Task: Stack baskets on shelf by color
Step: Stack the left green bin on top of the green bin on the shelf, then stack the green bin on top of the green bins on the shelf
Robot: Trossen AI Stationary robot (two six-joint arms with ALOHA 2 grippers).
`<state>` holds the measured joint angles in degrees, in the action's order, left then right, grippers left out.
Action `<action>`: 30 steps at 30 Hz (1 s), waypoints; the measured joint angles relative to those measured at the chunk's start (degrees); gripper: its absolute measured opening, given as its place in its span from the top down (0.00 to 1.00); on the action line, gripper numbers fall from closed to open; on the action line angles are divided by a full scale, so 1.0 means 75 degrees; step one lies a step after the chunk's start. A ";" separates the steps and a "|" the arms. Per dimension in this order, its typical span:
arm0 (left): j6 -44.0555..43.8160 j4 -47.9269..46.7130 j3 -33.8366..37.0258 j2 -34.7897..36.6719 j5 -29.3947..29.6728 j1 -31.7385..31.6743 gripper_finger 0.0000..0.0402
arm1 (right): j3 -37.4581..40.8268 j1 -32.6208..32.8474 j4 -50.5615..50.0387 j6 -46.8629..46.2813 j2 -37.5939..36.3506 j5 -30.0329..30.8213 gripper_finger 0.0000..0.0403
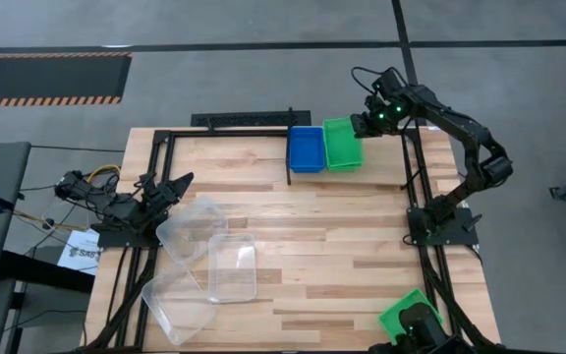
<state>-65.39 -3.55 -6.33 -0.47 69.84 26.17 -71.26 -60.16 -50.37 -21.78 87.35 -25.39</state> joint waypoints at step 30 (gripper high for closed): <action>-0.0242 -0.0224 -0.0003 -0.0001 -0.0058 -0.0002 0.44 | -0.1461 0.5069 -0.5048 -0.2011 -0.2386 0.1896 0.54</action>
<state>-67.20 -5.23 -6.35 -0.48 69.41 26.16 -82.22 -22.15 -88.23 -36.86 69.46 -11.16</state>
